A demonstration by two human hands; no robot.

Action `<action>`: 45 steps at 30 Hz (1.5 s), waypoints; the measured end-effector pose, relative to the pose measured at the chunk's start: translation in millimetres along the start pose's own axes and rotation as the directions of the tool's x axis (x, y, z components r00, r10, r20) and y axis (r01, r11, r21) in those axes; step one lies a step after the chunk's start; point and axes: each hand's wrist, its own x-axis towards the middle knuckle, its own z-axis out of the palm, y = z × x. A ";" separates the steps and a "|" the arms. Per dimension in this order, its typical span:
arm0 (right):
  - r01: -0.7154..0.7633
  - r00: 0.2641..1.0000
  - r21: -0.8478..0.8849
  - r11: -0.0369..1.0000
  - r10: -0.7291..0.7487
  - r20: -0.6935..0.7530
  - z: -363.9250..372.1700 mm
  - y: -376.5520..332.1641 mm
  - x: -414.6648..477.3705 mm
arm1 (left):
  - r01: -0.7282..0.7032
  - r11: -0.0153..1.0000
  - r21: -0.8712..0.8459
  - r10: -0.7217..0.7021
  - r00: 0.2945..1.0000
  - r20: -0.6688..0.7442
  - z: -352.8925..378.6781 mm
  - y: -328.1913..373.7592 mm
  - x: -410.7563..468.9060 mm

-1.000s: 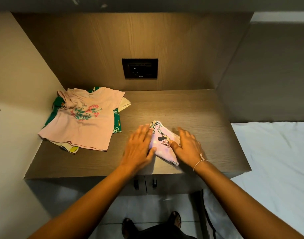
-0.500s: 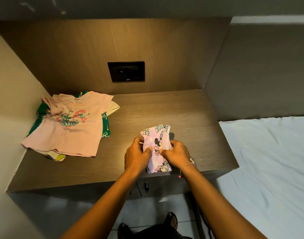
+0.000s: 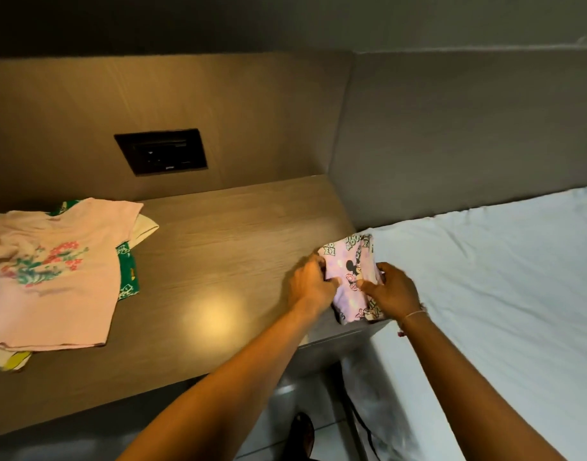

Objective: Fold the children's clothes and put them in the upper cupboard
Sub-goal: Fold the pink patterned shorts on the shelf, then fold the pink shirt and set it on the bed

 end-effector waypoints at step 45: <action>0.943 0.329 -0.243 0.229 -0.755 0.567 272.2 -330.7 22.9 | 0.204 0.922 0.331 0.017 0.829 -0.558 -286.0 -352.5 -139.3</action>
